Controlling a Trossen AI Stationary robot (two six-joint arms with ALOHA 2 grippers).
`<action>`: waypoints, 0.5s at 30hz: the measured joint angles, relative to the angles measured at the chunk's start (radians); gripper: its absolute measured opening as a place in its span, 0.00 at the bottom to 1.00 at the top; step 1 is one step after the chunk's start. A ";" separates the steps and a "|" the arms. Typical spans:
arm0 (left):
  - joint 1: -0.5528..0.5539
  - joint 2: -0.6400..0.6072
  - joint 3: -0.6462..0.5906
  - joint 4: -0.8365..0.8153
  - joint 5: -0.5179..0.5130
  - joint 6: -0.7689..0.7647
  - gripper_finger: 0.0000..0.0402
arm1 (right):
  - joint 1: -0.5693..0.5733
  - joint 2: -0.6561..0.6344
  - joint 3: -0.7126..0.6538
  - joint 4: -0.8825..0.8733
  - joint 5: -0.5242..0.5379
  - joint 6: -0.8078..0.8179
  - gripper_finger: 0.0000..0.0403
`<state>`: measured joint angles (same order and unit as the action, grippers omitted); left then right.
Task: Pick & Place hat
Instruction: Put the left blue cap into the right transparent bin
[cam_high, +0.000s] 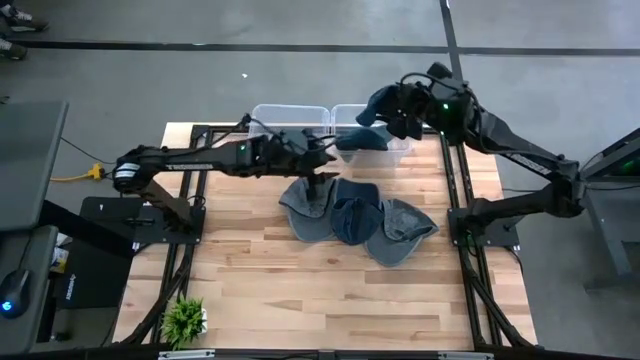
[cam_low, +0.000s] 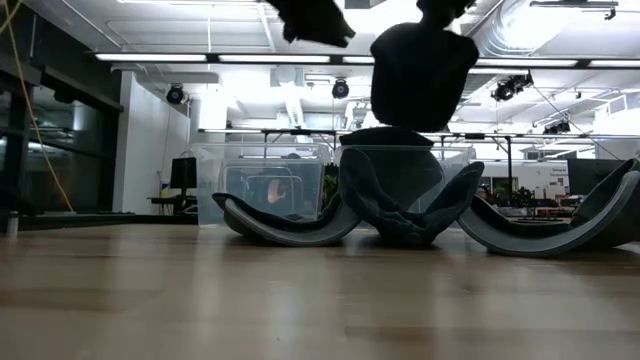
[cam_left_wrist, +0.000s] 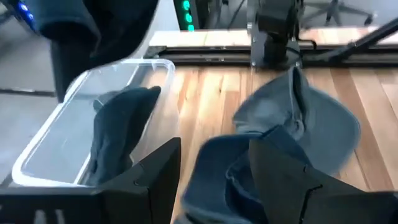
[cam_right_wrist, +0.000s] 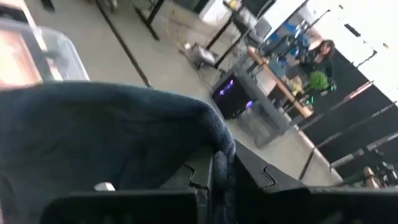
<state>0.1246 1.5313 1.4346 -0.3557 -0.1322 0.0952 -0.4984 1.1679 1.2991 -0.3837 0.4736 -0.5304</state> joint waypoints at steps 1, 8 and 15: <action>0.000 -0.021 -0.051 0.034 0.000 -0.010 0.46 | -0.012 0.013 0.005 -0.002 -0.013 0.000 0.06; 0.000 -0.146 -0.408 0.439 -0.008 -0.092 0.46 | -0.093 0.102 0.055 -0.051 -0.122 0.021 0.06; 0.000 -0.184 -0.666 0.791 -0.005 -0.182 0.46 | -0.147 0.214 0.110 -0.073 -0.144 -0.011 0.06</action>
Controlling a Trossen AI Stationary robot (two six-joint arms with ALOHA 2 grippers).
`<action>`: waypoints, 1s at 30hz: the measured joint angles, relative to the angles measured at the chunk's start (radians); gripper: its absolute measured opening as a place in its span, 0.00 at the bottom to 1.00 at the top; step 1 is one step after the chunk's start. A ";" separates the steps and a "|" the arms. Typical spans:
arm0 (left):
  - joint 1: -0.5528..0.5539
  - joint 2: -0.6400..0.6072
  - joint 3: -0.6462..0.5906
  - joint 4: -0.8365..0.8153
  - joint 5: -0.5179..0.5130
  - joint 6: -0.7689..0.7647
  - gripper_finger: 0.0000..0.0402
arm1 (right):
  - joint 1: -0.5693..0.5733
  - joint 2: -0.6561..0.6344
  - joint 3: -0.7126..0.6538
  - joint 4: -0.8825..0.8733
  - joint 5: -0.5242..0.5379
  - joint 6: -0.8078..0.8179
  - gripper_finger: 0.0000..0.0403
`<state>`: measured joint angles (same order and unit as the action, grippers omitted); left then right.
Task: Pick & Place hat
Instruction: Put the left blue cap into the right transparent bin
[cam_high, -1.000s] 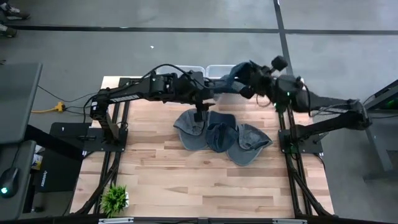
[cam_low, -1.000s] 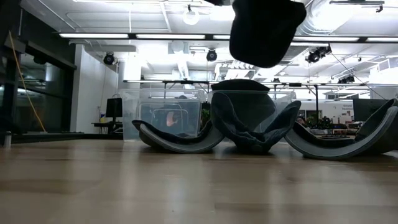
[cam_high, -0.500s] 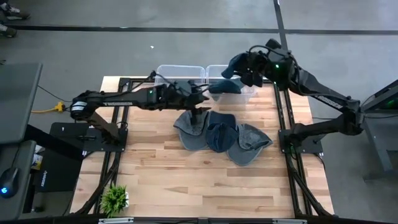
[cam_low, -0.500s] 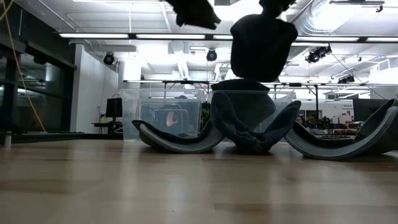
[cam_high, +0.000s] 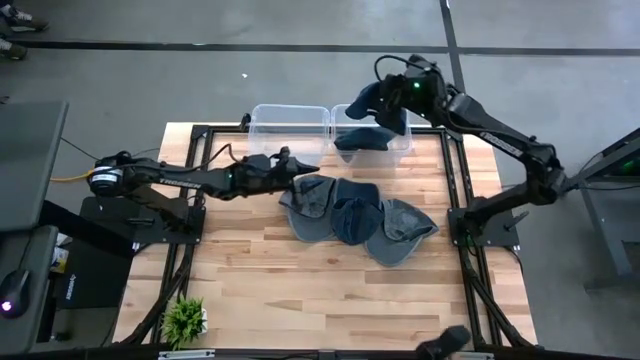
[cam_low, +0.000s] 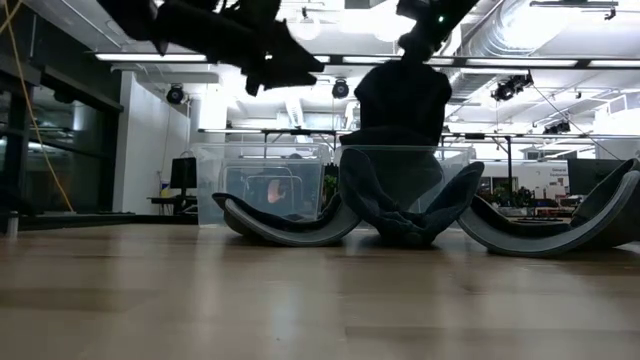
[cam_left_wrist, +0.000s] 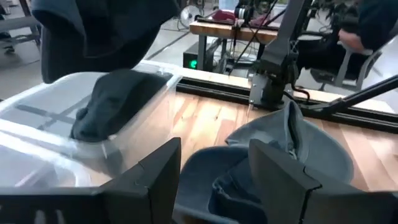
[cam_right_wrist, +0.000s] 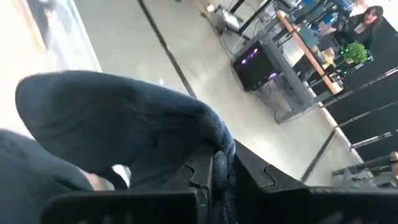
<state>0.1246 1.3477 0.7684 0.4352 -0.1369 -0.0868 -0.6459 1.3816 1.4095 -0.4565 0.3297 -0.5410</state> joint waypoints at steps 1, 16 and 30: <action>0.000 -0.002 -0.016 0.027 0.000 -0.007 0.46 | -0.003 0.014 0.006 -0.001 -0.002 -0.005 0.06; 0.000 -0.003 -0.029 0.080 0.044 -0.029 0.46 | -0.029 0.176 0.018 -0.010 -0.080 -0.076 0.06; 0.000 -0.002 -0.028 0.086 0.052 -0.049 0.46 | -0.032 0.252 0.016 0.117 -0.057 -0.089 0.06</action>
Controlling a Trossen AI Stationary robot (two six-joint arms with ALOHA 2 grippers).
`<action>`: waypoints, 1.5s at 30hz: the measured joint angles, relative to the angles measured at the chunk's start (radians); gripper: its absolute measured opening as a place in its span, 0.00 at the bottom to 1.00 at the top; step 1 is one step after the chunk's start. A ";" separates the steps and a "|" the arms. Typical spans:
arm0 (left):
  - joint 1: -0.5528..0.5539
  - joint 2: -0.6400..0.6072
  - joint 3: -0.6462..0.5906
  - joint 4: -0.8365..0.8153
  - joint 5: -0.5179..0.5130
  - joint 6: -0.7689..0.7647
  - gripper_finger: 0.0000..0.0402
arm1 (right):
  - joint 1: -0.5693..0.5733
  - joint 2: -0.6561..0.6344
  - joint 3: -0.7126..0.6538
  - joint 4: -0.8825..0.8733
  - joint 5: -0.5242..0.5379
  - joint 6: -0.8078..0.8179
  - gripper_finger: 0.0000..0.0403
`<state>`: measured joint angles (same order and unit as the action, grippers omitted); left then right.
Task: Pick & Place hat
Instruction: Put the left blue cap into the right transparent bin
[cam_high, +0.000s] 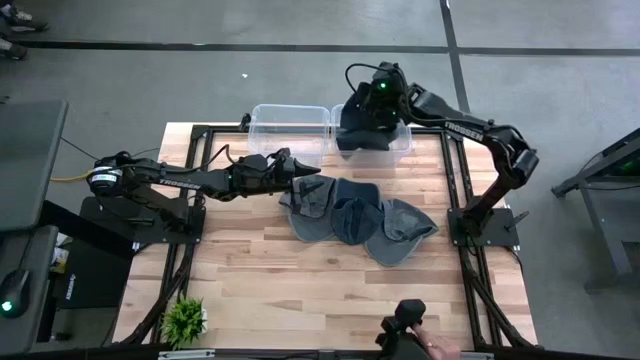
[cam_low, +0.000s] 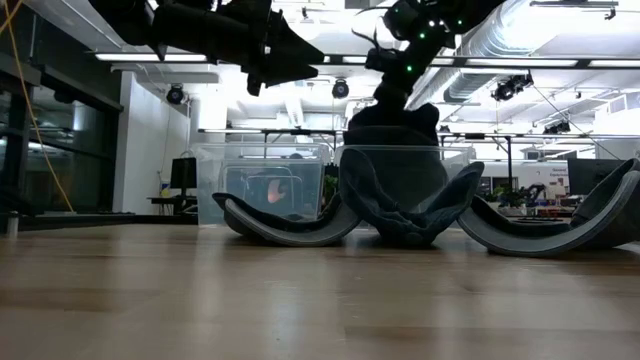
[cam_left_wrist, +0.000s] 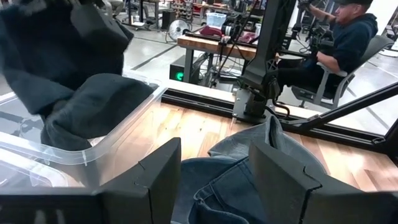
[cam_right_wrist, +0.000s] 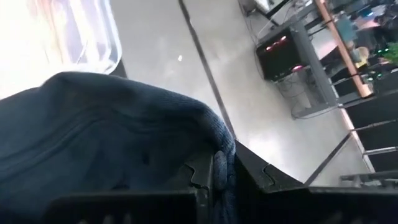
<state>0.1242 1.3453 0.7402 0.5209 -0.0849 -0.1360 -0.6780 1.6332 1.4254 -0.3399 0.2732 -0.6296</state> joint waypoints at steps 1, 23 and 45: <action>0.000 0.000 0.000 0.000 0.000 0.000 0.46 | -0.002 -0.003 0.000 0.005 -0.007 0.000 0.06; 0.000 0.000 0.000 0.001 0.027 -0.019 0.46 | -0.023 -0.009 0.000 -0.205 -0.272 0.209 0.06; 0.000 0.000 0.001 -0.005 0.056 -0.027 0.46 | -0.029 -0.012 0.000 -0.242 -0.335 0.264 0.06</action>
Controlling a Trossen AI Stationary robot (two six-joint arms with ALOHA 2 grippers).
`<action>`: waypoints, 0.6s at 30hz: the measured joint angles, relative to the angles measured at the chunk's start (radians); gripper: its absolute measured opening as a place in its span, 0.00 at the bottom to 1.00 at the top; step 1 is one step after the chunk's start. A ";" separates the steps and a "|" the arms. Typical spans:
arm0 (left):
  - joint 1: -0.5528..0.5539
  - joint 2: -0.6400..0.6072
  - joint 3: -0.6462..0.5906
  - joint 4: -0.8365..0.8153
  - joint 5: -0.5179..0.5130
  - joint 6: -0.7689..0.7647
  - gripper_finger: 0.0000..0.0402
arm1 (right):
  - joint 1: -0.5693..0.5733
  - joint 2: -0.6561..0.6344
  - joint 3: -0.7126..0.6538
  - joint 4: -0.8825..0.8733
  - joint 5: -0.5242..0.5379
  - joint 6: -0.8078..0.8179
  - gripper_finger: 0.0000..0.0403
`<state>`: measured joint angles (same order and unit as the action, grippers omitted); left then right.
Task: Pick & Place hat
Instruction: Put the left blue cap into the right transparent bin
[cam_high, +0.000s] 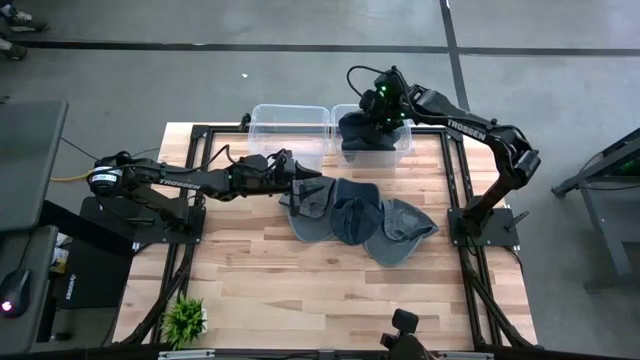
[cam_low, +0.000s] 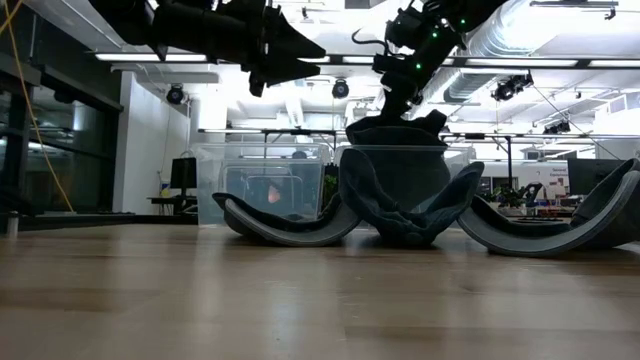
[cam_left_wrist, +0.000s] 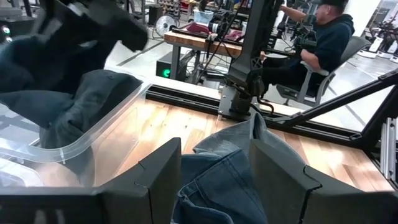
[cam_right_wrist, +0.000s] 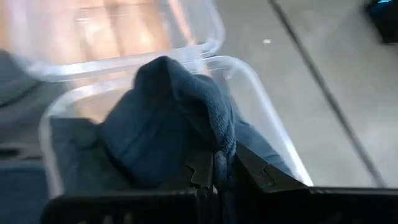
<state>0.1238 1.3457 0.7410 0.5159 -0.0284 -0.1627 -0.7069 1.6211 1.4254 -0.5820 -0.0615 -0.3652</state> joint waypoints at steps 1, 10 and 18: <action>0.000 0.000 0.000 0.000 0.000 0.000 0.46 | 0.000 0.000 0.000 -0.006 -0.024 -0.001 0.06; 0.000 0.000 0.000 -0.024 0.024 -0.023 0.46 | 0.001 -0.007 0.000 -0.020 -0.019 -0.029 0.26; 0.000 0.001 0.000 -0.033 0.021 -0.026 0.46 | 0.001 -0.071 0.000 -0.056 0.010 -0.061 0.42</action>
<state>0.1238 1.3464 0.7410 0.4833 -0.0071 -0.1883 -0.7063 1.5502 1.4254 -0.6376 -0.0514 -0.4262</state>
